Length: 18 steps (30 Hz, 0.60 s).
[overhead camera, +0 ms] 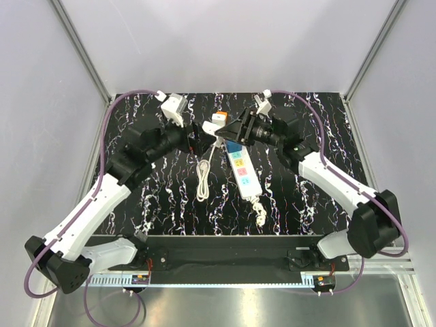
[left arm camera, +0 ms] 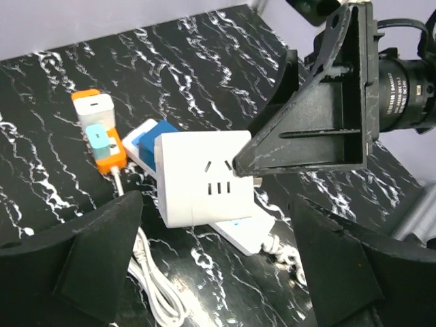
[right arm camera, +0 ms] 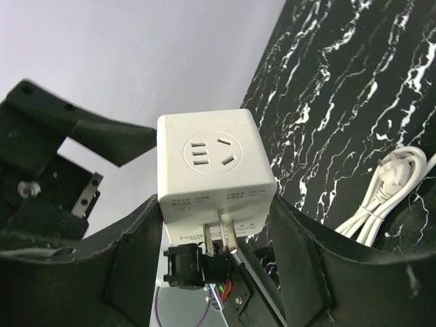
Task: Insert the plug
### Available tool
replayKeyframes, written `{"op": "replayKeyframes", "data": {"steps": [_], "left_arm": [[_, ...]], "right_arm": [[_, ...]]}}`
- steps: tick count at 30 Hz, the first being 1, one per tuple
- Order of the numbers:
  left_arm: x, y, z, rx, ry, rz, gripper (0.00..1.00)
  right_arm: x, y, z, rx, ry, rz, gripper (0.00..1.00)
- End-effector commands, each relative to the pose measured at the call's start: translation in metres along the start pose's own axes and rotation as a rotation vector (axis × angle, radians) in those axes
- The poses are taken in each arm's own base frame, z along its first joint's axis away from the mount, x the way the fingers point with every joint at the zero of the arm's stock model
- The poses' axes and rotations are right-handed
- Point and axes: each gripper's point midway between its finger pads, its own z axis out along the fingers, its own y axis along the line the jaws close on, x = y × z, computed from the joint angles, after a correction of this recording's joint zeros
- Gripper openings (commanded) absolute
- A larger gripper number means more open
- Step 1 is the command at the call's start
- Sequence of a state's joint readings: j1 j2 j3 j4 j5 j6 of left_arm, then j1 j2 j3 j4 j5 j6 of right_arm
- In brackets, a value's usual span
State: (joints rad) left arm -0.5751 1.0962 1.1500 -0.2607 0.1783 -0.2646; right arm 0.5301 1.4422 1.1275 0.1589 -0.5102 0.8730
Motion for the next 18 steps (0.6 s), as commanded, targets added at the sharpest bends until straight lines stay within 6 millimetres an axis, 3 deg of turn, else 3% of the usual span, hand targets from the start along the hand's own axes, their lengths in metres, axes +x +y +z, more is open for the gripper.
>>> {"op": "replayKeyframes", "data": {"steps": [1, 2, 3, 6, 13, 18], "left_arm": [[-0.01, -0.018, -0.015, 0.076, 0.053, -0.049, 0.95], [-0.011, -0.023, -0.019, 0.123, 0.068, -0.07, 0.95], [-0.009, -0.026, -0.022, 0.153, 0.084, -0.117, 0.95], [-0.011, -0.036, -0.03, 0.281, 0.108, -0.207, 0.95], [-0.018, -0.056, -0.043, 0.468, 0.15, -0.209, 0.93], [-0.017, -0.058, -0.046, 0.484, 0.137, -0.188, 0.94]], "right_arm": [[-0.008, 0.042, -0.022, -0.152, -0.037, -0.137, 0.0], [0.002, 0.04, -0.026, -0.175, -0.012, -0.146, 0.0], [-0.002, 0.052, -0.032, -0.228, -0.034, -0.184, 0.0], [0.008, 0.06, -0.038, -0.294, 0.006, -0.224, 0.0], [0.017, 0.086, -0.05, -0.433, 0.06, -0.243, 0.0], [0.021, 0.101, -0.058, -0.528, 0.082, -0.247, 0.0]]}}
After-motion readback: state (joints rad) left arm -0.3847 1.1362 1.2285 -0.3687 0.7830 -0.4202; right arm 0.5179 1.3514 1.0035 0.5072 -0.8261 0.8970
